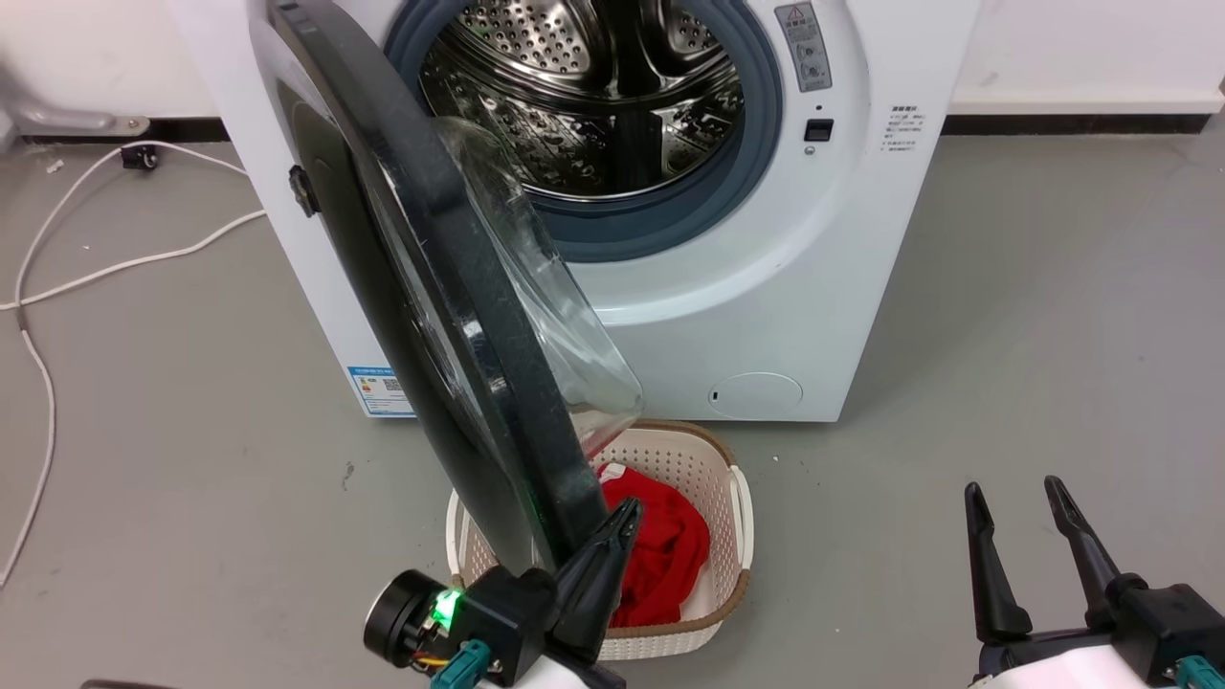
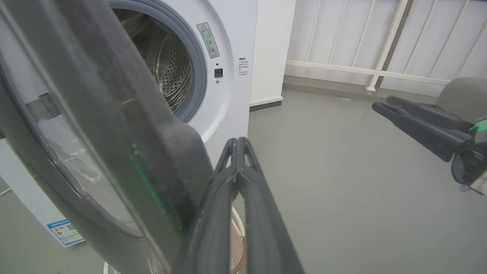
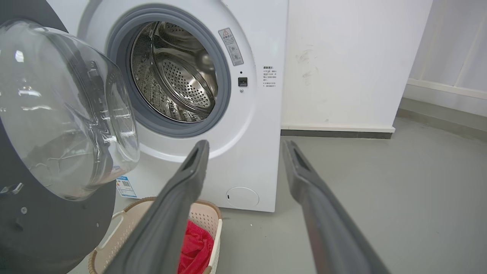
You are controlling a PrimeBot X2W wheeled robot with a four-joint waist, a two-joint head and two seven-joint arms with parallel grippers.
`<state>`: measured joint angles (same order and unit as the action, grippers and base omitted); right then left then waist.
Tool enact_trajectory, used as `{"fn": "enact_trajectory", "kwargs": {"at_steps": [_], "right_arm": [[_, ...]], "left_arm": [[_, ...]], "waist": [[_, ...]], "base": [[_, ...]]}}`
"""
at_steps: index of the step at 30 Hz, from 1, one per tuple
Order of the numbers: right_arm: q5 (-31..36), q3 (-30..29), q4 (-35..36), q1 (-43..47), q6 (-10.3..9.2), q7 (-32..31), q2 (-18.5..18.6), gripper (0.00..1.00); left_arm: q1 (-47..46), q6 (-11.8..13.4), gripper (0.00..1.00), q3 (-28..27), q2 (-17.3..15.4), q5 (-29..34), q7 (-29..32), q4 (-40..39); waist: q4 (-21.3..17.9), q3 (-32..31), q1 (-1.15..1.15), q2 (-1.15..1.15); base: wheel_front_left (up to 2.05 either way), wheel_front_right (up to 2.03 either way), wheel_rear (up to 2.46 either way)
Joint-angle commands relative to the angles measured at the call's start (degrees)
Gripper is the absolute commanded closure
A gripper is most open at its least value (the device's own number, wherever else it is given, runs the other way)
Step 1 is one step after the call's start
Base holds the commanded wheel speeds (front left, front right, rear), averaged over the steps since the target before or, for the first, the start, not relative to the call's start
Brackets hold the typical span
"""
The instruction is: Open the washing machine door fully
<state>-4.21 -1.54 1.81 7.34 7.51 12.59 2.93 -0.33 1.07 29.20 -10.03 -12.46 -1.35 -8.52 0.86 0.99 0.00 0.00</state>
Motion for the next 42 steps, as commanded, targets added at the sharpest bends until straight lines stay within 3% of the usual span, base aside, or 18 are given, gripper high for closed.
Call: {"fn": "enact_trajectory", "kwargs": {"at_steps": [1, 20, 42], "right_arm": [[-0.3, 0.1, -0.1, 0.1, -0.04, 0.2, -0.1, 0.0], [-0.4, 0.5, 0.7, 1.4, -0.04, -0.5, -0.1, 0.0], [0.2, -0.2, 1.6, 0.6, -0.04, -1.1, -0.1, 0.0]], "left_arm": [[0.7, 0.9, 1.0, -1.1, -0.7, -0.3, 0.2, 0.1], [10.1, 8.7, 1.0, -3.7, -2.0, 0.9, -0.6, -4.7], [11.0, 13.5, 1.0, -9.9, -3.6, -0.1, -3.8, -5.6]], "waist": [[0.2, -0.2, 0.0, 0.0], [3.7, -1.2, 0.0, 0.0], [13.0, 0.8, 0.0, 0.0]], "base": [[0.0, 0.0, 0.0], [0.0, 0.0, 0.0], [0.0, 0.0, 0.0]]}}
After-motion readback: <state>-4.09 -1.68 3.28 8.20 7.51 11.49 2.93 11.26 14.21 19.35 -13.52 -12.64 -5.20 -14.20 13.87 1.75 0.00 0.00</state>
